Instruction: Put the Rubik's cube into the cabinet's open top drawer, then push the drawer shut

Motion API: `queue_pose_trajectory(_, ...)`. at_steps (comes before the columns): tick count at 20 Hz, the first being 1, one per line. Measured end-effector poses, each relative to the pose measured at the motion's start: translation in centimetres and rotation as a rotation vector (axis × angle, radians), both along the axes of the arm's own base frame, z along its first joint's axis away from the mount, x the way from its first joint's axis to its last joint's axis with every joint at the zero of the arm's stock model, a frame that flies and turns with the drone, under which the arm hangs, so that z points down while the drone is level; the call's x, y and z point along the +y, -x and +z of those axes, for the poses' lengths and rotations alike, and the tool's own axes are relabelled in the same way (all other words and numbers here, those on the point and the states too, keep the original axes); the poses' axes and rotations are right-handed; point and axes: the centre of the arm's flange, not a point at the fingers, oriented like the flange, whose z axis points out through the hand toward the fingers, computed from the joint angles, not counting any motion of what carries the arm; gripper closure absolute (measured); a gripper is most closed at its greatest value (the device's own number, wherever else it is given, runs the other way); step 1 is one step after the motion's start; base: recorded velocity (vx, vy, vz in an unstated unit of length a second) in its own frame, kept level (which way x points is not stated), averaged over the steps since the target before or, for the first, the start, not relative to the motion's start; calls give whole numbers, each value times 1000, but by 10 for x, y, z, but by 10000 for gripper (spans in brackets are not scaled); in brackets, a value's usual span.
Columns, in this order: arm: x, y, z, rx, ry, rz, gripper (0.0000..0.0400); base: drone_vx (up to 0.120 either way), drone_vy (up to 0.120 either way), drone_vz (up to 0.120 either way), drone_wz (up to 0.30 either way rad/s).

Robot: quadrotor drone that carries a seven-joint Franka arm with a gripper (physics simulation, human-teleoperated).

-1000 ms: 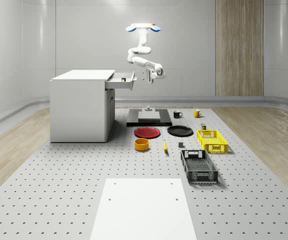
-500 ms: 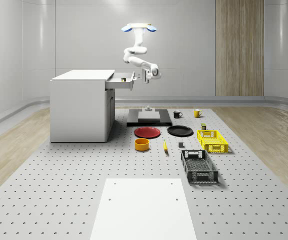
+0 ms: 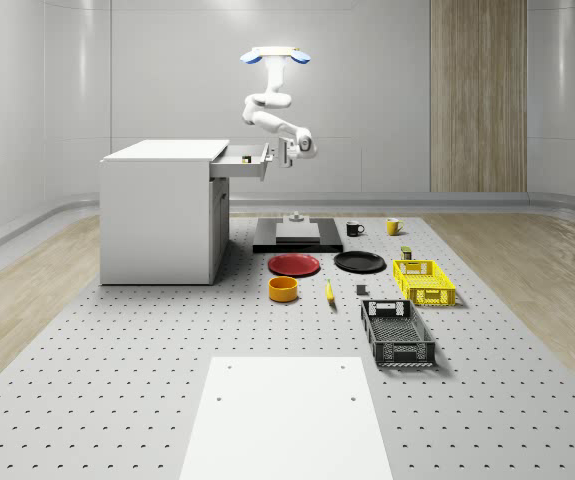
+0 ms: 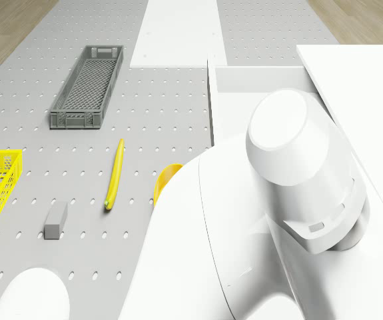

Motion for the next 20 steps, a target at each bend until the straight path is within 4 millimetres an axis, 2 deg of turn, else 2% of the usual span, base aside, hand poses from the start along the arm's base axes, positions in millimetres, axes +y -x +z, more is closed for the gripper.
queue_pose_trajectory(7, 34, 2, 0, 12, 1, 0, 294, 0, 0, 0, 0)
queue_pose_trajectory(9, 42, 14, 3, 44, 1, 1, 294, 0, 0, 0, 0)
queue_pose_trajectory(12, 58, 9, 2, 27, 1, 1, 295, 0, 0, 0, 0)
queue_pose_trajectory(13, 61, 23, 6, 62, 2, 2, 295, 0, 0, 0, 0)
queue_pose_trajectory(19, 94, 12, 4, 23, 1, 1, 295, 0, 0, 0, 0)
queue_pose_trajectory(20, 100, 15, 5, 48, 0, 2, 295, 0, 0, 0, 0)
